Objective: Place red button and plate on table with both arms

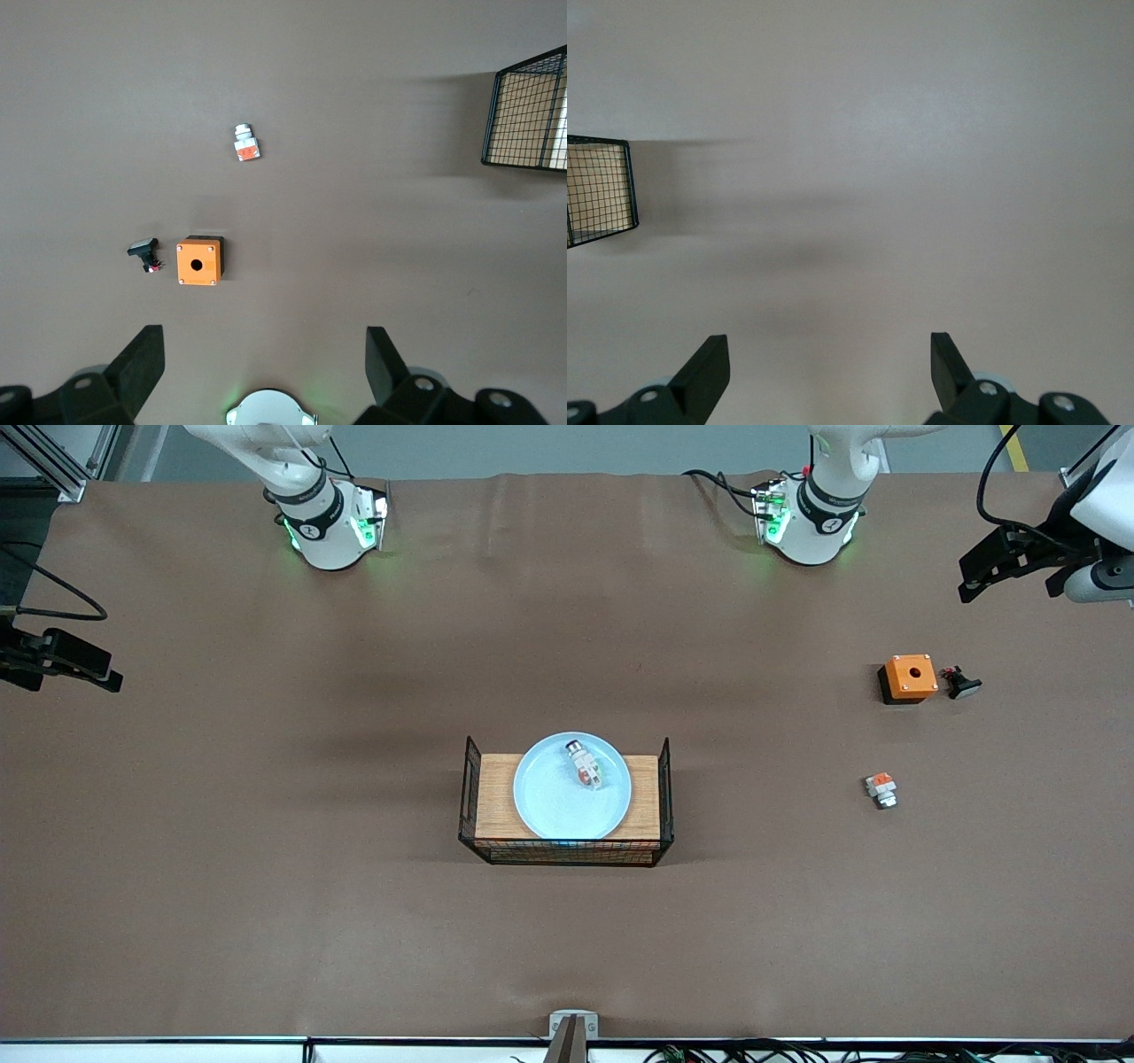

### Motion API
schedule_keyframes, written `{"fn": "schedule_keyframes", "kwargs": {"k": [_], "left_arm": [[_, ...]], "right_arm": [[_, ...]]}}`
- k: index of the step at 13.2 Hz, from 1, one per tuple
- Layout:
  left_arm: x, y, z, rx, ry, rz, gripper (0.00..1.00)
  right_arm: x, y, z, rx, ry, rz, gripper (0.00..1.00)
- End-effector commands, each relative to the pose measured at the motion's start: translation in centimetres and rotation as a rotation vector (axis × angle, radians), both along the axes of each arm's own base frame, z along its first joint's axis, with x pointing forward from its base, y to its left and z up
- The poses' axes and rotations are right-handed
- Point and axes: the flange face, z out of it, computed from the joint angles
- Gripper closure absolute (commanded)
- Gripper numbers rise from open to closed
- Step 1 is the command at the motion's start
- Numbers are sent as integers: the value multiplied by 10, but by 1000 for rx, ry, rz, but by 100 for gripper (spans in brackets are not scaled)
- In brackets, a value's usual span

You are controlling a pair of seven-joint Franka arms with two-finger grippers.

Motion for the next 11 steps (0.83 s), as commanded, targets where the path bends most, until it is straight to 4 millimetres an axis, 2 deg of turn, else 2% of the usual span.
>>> {"fn": "schedule_keyframes", "kwargs": {"k": [1, 4, 7, 8, 11], "left_arm": [[-3, 2, 6, -10, -3, -24, 0], [-2, 2, 10, -18, -11, -22, 0], [12, -7, 14, -27, -25, -32, 0], [12, -15, 13, -30, -23, -35, 0], [27, -78, -16, -49, 2, 47, 0]], "right_arm": [[-5, -1, 7, -15, -13, 13, 0], [-5, 0, 7, -15, -13, 15, 0], [-5, -1, 7, -15, -13, 13, 0], [-5, -1, 7, -15, -13, 13, 0], [-5, -1, 7, -14, -11, 15, 0]]}}
